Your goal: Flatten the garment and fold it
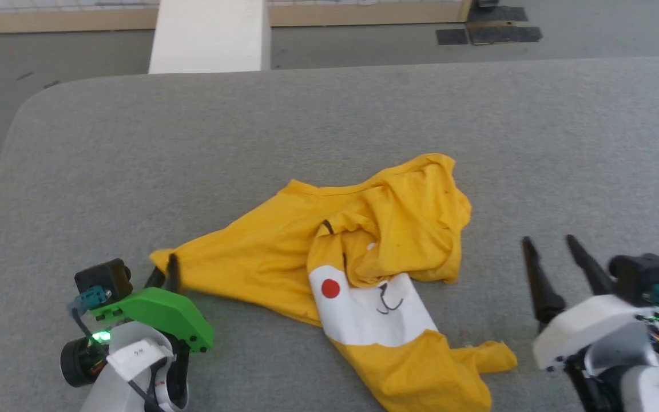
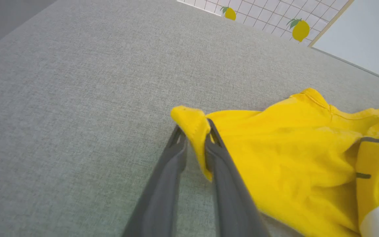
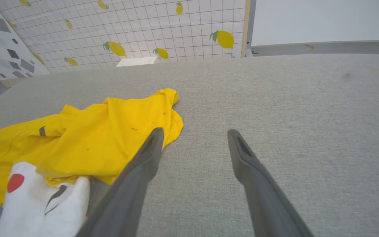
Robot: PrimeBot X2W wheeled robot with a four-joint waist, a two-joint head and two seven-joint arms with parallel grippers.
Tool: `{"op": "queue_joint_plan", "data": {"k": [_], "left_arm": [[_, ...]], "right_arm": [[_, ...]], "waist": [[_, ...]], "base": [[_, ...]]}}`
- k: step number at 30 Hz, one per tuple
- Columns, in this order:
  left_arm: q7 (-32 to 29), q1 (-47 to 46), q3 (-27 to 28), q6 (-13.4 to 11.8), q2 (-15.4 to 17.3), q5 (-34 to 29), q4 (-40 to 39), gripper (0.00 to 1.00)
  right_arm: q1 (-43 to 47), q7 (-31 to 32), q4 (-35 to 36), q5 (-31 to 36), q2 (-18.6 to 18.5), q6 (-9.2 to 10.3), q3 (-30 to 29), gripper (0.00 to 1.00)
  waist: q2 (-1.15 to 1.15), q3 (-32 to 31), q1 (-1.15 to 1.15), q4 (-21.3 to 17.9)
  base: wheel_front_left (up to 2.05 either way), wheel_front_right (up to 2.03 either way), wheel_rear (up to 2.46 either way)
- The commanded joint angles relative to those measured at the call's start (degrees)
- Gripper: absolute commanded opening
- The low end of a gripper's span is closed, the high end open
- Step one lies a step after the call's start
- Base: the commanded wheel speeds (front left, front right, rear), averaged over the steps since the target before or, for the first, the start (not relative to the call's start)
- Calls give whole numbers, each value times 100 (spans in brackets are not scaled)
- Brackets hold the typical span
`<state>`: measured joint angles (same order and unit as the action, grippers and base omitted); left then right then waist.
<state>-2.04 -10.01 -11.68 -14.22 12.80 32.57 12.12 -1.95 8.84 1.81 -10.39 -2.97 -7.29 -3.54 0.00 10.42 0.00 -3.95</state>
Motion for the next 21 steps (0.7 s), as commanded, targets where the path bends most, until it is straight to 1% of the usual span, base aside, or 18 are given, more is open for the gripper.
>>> {"op": "queue_joint_plan", "data": {"k": [1, 3, 6, 7, 9, 12, 13, 14, 15, 16, 18, 19, 21], "left_arm": [[155, 73, 36, 65, -25, 56, -56, 100], [506, 88, 106, 163, -94, 98, -115, 100], [1222, 62, 181, 267, -176, -3, -168, 100], [1374, 42, 195, 299, -190, -47, -169, 100], [1573, -8, 222, 373, -234, -156, -174, 100], [1682, -56, 283, 437, -336, -373, -265, 100], [1691, -62, 312, 458, -366, -429, -296, 100], [1697, -68, 359, 499, -409, -486, -330, 100], [1699, -65, 397, 526, -439, -544, -355, 100], [1700, -50, 445, 557, -479, -614, -381, 100], [1701, -1, 529, 615, -549, -700, -380, 100], [1702, 78, 635, 695, -629, -797, -346, 100], [1702, 140, 702, 729, -675, -851, -327, 100]], "right_arm": [[-101, 64, -7, 59, 9, -20, 129, 100], [-175, 199, -69, 45, 9, -20, 342, 100], [-305, 498, -216, 29, 9, -20, 637, 100], [-347, 612, -262, 52, 9, -20, 727, 100], [-448, 883, -400, 31, 9, -20, 820, 100], [-614, 1350, -642, 37, 9, -20, 932, 100], [-655, 1490, -706, 46, 9, -20, 954, 55], [-711, 1620, -763, 75, 9, -20, 976, 40], [-758, 1668, -778, 93, 9, -20, 995, 28], [-808, 1669, -770, 89, 9, -20, 984, 0], [-851, 1613, -726, 90, 9, -20, 855, 0], [-816, 1496, -592, 99, 9, -20, 438, 0], [-765, 1436, -449, 123, 9, -20, 44, 0]], "waist": [[0, 49, 0, 151], [0, 94, 0, 204], [0, 180, 0, 298], [0, 202, 0, 325], [0, 255, 0, 385], [0, 313, 0, 471], [0, 329, 0, 494], [0, 340, 0, 522], [0, 343, 0, 539], [0, 343, 0, 556], [0, 317, 0, 572], [0, 234, 0, 568], [0, 155, 0, 551]], "base": [[0, 0, 0], [0, 0, 0], [0, 0, 0], [0, 0, 0], [0, 0, 0], [0, 0, 0], [0, 0, 0], [0, 0, 0], [0, 0, 0], [0, 0, 0], [0, 0, 0], [0, 0, 0], [0, 0, 0]]}}
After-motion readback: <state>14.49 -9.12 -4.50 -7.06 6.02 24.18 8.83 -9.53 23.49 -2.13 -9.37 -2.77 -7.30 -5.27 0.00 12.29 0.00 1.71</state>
